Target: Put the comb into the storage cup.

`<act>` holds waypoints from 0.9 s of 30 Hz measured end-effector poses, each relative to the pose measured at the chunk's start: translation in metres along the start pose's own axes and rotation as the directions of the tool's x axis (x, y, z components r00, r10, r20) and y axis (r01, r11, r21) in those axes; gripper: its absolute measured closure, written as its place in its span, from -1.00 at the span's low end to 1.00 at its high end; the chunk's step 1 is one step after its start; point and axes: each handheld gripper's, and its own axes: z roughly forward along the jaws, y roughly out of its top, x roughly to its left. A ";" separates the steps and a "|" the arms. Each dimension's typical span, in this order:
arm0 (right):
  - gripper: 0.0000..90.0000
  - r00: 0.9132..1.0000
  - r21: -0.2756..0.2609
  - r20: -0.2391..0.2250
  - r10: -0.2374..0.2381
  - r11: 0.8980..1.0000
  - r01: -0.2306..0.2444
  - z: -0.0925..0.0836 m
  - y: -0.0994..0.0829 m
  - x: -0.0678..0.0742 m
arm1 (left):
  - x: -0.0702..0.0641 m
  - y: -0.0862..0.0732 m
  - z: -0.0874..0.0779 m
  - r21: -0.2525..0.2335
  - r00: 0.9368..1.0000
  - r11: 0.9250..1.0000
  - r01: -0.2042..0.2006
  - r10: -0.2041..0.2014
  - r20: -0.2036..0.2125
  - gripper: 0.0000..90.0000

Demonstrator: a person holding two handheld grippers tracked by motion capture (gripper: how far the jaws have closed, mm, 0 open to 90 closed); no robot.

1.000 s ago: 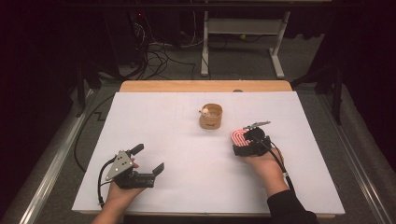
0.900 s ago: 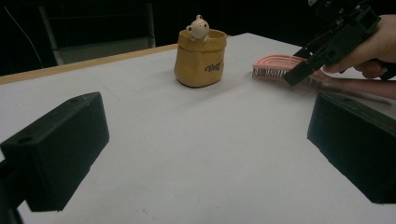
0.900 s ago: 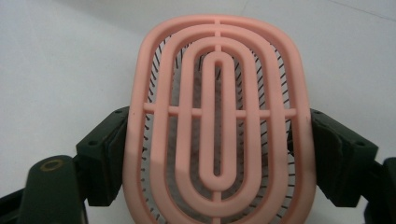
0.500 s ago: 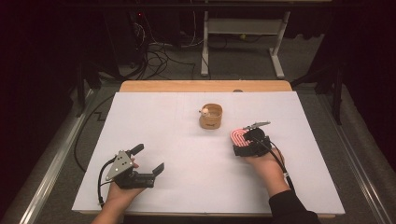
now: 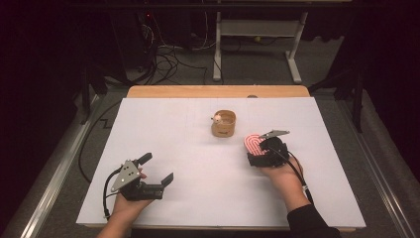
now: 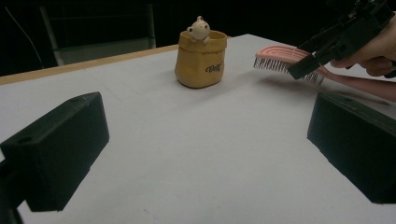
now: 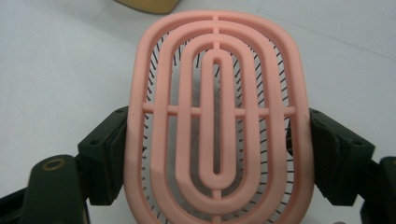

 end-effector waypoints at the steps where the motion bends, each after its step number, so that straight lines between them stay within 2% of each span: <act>1: -0.55 1.000 -0.012 0.000 0.000 1.000 0.000 -0.001 -0.001 0.000 | 0.000 0.000 0.000 0.000 1.000 1.000 -0.001 0.001 0.001 -1.00; 8: -0.55 1.000 -0.094 0.004 0.004 0.996 -0.003 -0.012 -0.006 -0.001 | -0.001 0.000 0.000 0.003 1.000 1.000 -0.003 0.003 0.001 -1.00; 12: -0.55 1.000 -0.166 -0.004 0.011 0.986 -0.012 -0.022 -0.009 -0.002 | -0.001 0.000 0.000 0.004 1.000 1.000 -0.005 0.005 0.002 -1.00; 15: -0.55 1.000 -0.192 -0.013 0.011 0.981 -0.013 -0.027 -0.010 -0.003 | -0.001 0.000 0.000 0.006 1.000 1.000 -0.008 0.008 0.000 -1.00; 20: -0.55 1.000 -0.259 -0.018 0.016 0.966 -0.021 -0.036 -0.016 -0.005 | -0.001 -0.001 0.001 0.011 1.000 1.000 -0.007 0.007 -0.006 -1.00; 24: -0.55 0.999 -0.312 -0.025 0.028 0.949 -0.035 -0.041 -0.021 -0.006 | -0.001 -0.001 0.002 0.015 1.000 1.000 -0.005 0.005 -0.005 -1.00; 25: -0.55 0.999 -0.335 -0.028 0.033 0.941 -0.040 -0.043 -0.023 -0.006 | 0.000 -0.001 0.002 0.018 1.000 1.000 -0.007 0.007 -0.005 -1.00; 26: -0.55 0.999 -0.335 -0.028 0.033 0.941 -0.040 -0.043 -0.023 -0.006 | 0.000 -0.001 0.002 0.020 1.000 1.000 -0.005 0.005 -0.005 -1.00; 27: -0.55 0.999 -0.348 -0.030 0.038 0.936 -0.046 -0.044 -0.024 -0.007 | 0.000 -0.001 0.002 0.019 1.000 1.000 -0.002 0.002 -0.005 -1.00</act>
